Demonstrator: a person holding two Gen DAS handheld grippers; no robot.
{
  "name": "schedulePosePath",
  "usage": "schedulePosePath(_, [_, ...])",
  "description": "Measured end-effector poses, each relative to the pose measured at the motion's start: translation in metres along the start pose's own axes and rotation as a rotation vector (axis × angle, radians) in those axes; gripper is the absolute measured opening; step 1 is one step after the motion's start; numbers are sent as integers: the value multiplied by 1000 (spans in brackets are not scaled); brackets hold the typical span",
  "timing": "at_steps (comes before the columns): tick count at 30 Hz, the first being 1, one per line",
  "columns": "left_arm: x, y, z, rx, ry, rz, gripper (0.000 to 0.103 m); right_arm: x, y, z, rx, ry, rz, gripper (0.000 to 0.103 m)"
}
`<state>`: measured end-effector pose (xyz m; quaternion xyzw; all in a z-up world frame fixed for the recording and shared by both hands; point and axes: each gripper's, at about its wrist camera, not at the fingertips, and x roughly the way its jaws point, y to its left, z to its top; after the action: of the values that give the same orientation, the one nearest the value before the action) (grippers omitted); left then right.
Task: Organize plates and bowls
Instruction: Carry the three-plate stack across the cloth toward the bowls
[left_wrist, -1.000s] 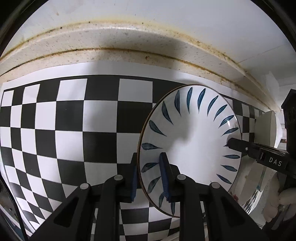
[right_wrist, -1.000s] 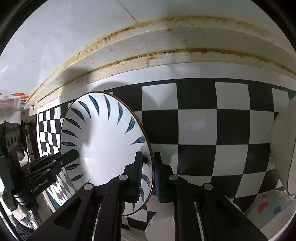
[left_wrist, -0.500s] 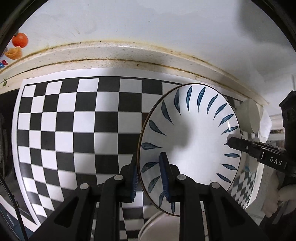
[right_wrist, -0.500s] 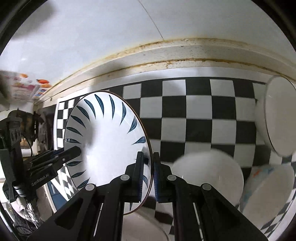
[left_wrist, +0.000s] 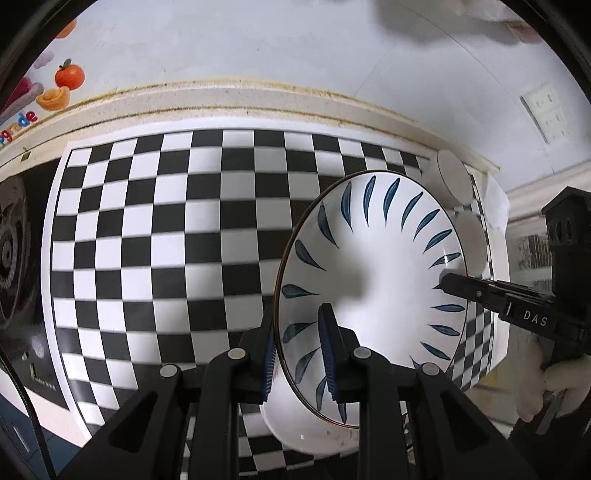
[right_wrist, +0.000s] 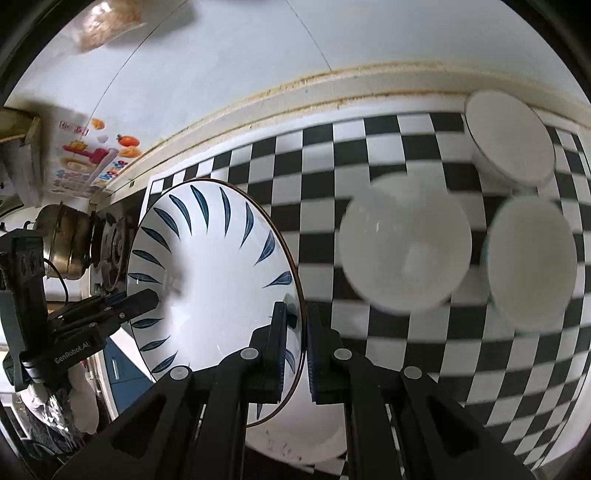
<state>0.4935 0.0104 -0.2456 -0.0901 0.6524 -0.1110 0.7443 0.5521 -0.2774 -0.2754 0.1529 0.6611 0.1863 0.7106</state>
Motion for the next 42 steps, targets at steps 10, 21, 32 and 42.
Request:
schedulePosePath(10, [25, 0, -52, 25, 80, 13, 19, 29, -15, -77, 32, 57, 12, 11])
schedulePosePath(21, [70, -6, -83, 48, 179, 34, 19, 57, -41, -119, 83, 111, -12, 11])
schedulePosePath(32, [89, -9, -93, 46, 203, 53, 20, 71, -47, -129, 93, 136, -47, 11])
schedulePosePath(42, [97, -14, -90, 37, 204, 84, 20, 81, -47, -123, 91, 150, -65, 11])
